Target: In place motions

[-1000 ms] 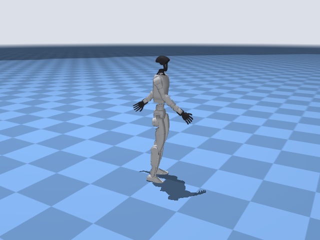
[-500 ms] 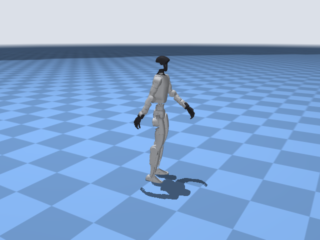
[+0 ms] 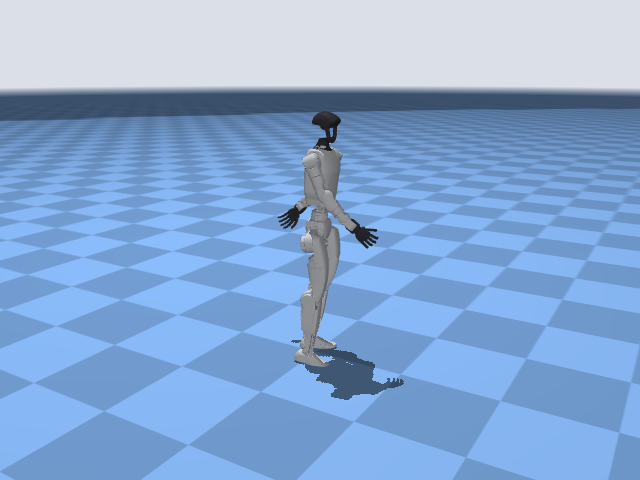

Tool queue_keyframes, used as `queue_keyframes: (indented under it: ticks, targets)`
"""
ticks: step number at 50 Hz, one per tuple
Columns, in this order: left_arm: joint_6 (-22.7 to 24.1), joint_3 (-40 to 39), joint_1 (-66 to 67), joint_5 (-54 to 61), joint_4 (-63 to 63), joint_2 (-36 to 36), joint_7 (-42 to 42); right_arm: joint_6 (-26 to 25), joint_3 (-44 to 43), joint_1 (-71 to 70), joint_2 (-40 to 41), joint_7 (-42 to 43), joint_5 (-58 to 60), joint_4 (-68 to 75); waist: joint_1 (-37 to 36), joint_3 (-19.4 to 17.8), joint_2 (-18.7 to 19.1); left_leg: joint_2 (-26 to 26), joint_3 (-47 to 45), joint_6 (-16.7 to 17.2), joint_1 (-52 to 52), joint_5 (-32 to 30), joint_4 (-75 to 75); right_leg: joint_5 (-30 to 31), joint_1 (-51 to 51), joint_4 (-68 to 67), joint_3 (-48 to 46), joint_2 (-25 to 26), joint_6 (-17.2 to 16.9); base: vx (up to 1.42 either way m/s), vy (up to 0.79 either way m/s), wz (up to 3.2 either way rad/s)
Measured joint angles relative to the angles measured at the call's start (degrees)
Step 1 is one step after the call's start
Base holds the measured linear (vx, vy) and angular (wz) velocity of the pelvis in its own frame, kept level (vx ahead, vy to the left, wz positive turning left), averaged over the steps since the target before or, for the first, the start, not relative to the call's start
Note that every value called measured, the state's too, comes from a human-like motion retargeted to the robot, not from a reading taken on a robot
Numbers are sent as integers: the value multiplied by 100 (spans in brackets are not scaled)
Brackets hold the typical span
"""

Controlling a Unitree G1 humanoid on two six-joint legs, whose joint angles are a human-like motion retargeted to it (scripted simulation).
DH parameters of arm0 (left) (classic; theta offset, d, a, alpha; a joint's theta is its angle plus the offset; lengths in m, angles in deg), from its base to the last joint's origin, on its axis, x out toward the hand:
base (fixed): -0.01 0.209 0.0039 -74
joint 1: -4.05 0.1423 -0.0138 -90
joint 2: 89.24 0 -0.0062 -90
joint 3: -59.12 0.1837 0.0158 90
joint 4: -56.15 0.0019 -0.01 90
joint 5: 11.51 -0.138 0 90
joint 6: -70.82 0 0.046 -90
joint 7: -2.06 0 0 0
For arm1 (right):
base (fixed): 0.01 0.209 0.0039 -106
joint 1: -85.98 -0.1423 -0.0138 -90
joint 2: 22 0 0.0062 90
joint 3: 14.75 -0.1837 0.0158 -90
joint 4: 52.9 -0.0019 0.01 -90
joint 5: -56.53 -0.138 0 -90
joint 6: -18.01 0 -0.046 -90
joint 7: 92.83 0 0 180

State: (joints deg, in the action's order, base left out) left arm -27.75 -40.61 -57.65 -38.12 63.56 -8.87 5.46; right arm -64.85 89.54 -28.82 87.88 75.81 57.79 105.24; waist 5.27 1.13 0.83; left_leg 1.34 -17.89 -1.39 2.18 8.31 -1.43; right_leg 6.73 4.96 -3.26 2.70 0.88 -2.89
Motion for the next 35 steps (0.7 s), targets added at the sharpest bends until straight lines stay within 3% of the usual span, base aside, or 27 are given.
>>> queue_keyframes:
  ticks: [5, 9, 15, 18, 21, 25, 30, 33, 35]
  targets:
    - [-59, -212, 426, -184, 0, -21, 343, 347, 333, -79, -235, 153, 1044, -710, -61, -19, -70, -11, 78, 42, -32, -19, 23, 13, -38, 11, -30, -3, 20, -1, -3, 21]
    - [-9, -236, -209, 502, 0, 64, 416, 148, 308, 340, -435, 579, 1438, -378, -25, -5, -141, 14, 237, 71, -98, -76, 49, -15, -108, 26, -236, -57, 59, 0, -4, 55]
    - [282, 251, -2338, 794, -35, 143, -83, -64, -689, 1218, -795, 511, 784, 1868, -98, -16, -164, 89, 531, 64, -143, -161, 103, -88, -310, 72, -679, -144, 141, 0, 2, 56]
    - [259, 542, -3175, 636, -892, -68, -891, -742, -1406, 1737, -1212, -93, 220, 2889, -125, 4, -159, 115, 643, 57, -176, -187, 129, -139, -388, 97, -893, -184, 177, -1, 3, 42]
    - [535, 908, -3799, 685, -2019, -271, -1816, -1550, -1956, 2631, -1607, -105, -415, 2926, -153, 67, -118, 133, 715, 48, -244, -205, 144, -185, -392, 118, -1048, -216, 200, 3, 5, 21]
    - [1075, 1222, -4289, 879, -3622, -411, -2438, -1532, -2750, 3554, -1850, 294, -933, 2926, -165, 147, -67, 150, 742, 44, -316, -215, 160, -233, -365, 138, -1162, -258, 224, 3, 2, 2]
    - [1731, 1709, -4350, 1312, -5008, -82, -2159, -1967, -2818, 4127, -2157, 67, -901, 2926, -148, 158, -32, 150, 678, 39, -327, -207, 177, -253, -327, 132, -1181, -290, 241, -1, 0, -14]
    - [2097, 1889, -4167, 1105, -5223, 55, -1809, -2415, -2343, 4058, -2207, 405, -937, 2926, -229, 137, 19, 140, 605, 30, -325, -201, 172, -246, -285, 121, -1164, -293, 223, -5, 4, -29]
    - [2251, 1971, -3953, 751, -5096, 116, -1649, -2307, -2074, 3825, -2123, 637, -950, 2926, -265, 137, 48, 136, 585, 30, -331, -208, 166, -240, -264, 115, -1153, -294, 208, 0, 0, 0]
